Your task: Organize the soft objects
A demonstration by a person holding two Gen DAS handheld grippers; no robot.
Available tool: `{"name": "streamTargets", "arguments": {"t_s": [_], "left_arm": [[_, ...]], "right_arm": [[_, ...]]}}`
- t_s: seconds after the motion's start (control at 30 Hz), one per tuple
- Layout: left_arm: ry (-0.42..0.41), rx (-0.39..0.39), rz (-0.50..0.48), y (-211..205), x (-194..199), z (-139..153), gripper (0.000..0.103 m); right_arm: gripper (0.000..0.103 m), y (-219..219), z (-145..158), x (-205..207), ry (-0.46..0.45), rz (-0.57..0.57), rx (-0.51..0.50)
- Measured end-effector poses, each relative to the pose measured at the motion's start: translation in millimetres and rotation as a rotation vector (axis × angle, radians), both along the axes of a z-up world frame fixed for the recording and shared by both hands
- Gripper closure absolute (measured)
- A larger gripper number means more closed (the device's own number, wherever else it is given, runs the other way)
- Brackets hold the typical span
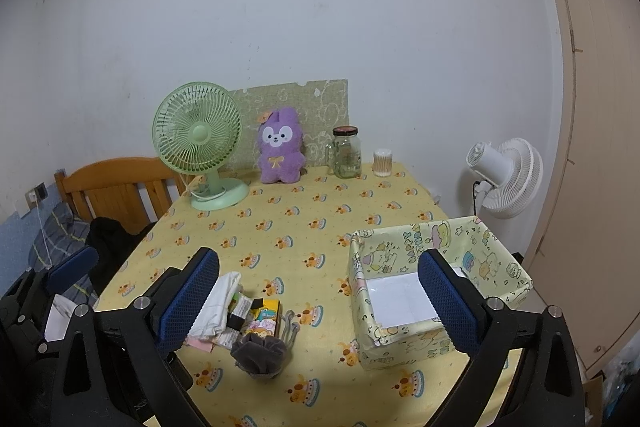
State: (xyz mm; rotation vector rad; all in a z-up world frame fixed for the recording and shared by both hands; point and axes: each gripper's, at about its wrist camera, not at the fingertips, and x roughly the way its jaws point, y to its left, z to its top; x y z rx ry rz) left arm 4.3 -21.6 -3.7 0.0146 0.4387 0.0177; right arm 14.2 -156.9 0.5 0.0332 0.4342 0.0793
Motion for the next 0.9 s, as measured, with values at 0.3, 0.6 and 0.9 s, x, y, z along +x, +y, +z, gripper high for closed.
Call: {"name": "streamTargets", "arguments": {"t_s": [0.3,0.6,0.9], "left_arm": [[0.026,0.001,-0.002,0.8,3.3,-14.1,0.022],[0.048,-0.020,-0.013,4.0,10.0,-33.1,0.027],[0.121,-0.033,-0.025,6.5,25.1,-65.3,0.030]], "right_arm": [[0.006,5.6,-13.2,6.6,0.030,0.020,0.005],[0.006,10.6,-34.9,11.3,0.036,0.019,0.023],[0.008,18.8,-63.5,24.5,0.090,0.045,0.010]]}}
